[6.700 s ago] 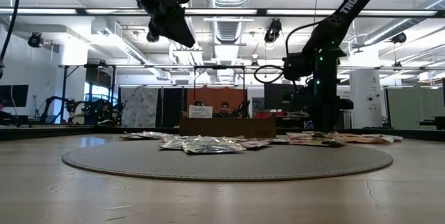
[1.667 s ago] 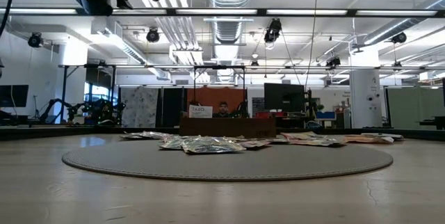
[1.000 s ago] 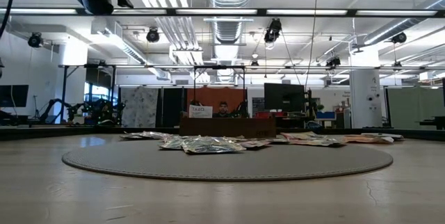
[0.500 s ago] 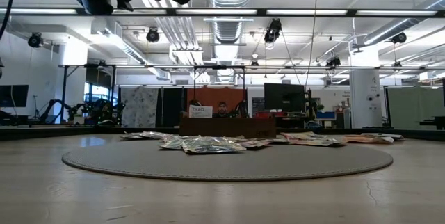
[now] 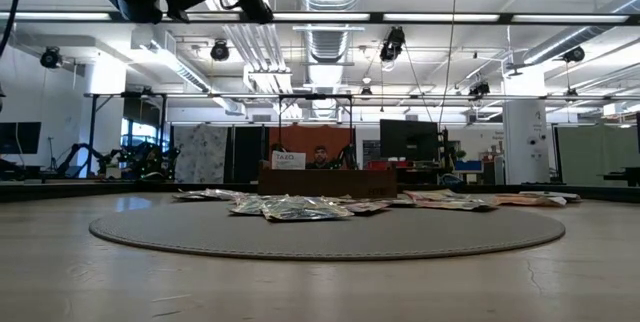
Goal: Pick & Place Tea
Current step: Put the white tea bag into the left section of the wooden organizer
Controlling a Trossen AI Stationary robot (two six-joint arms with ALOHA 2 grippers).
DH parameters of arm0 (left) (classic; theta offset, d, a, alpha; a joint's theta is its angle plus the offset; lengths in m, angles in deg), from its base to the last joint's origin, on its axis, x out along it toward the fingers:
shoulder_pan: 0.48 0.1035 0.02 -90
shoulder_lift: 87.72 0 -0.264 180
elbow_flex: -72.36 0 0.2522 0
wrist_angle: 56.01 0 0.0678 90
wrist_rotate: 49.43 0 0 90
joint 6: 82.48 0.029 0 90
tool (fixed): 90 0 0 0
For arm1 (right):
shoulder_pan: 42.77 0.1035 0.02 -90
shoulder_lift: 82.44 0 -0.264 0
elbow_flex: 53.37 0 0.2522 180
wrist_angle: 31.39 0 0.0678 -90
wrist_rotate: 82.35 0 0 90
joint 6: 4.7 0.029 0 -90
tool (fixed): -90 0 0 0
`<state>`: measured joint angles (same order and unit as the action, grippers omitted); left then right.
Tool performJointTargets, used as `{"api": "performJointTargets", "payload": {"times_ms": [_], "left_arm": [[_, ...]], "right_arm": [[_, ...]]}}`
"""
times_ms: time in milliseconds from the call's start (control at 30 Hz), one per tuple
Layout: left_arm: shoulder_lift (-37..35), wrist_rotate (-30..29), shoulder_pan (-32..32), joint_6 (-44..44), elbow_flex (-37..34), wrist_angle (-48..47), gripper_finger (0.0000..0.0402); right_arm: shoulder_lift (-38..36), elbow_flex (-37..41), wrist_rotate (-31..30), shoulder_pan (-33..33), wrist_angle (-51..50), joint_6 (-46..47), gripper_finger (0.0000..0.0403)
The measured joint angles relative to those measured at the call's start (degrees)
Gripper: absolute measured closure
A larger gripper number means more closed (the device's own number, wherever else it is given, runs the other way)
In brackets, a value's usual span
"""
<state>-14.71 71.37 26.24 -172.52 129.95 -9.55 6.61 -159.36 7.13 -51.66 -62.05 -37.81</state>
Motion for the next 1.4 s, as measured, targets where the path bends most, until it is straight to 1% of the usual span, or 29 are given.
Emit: {"api": "performJointTargets", "payload": {"times_ms": [67,133,267,333,367,433,500,567,600,700,867,1000,1167,1400], "left_arm": [[0.0,-0.91,0.37,2.62,0.0,-1.88,0.039],[-0.03,-1.34,0.72,8.28,0.0,-4.88,0.039],[-0.1,-1.43,0.68,24.92,0.0,-13.41,0.039],[-0.15,-1.48,0.31,33.65,0.03,-20.19,0.039],[-0.15,-1.69,-0.02,38.7,0.04,-23.89,0.039],[-0.15,-3.82,-1.17,49.55,0.04,-30.34,0.039],[-0.15,-8.27,-2.9,60.12,0.06,-35.39,0.039],[-0.15,-12.05,-4.74,67.65,0.15,-38.23,0.039],[-0.15,-12.77,-5.46,70.23,0.38,-38.62,0.039],[-0.19,-13.11,-7.05,73.93,1.75,-37.78,0.039],[-0.2,-14.15,-7.38,78.0,3.51,-38.37,0.039],[-0.2,-14.43,-7.34,79.49,3.69,-40.94,0.039],[-0.2,-14.46,-7.45,80.61,3.69,-42.79,0.039],[-0.19,-14.85,-7.45,81.25,3.69,-42.33,0.039]], "right_arm": [[-0.85,0.01,-1.52,0.09,-1.81,3.06,0.0283],[-1.82,0.02,-5.0,0.16,-3.0,5.91,0.0254],[-3.58,0.0,-12.58,-0.96,-7.62,16.59,0.0209],[-3.84,0.0,-13.01,-2.83,-12.46,24.64,0.0199],[-3.84,0.0,-12.43,-3.85,-14.63,28.77,0.0196],[-3.83,0.02,-8.47,-6.44,-18.45,35.56,0.0194],[-3.6,0.07,-1.46,-9.24,-19.53,40.85,0.0193],[-2.93,0.17,6.45,-11.94,-19.27,44.35,0.0193],[-2.51,0.2,9.38,-12.87,-18.79,45.51,0.0193],[-1.0,0.22,16.13,-14.93,-18.53,46.66,0.0193],[2.55,0.22,25.14,-14.99,-18.32,46.64,0.0193],[4.85,-0.26,26.1,-14.57,-18.54,46.15,0.0193],[5.63,-1.2,26.08,-14.7,-18.06,44.97,0.0193],[7.48,-1.18,27.27,-14.22,-16.29,44.9,0.0193]]}}
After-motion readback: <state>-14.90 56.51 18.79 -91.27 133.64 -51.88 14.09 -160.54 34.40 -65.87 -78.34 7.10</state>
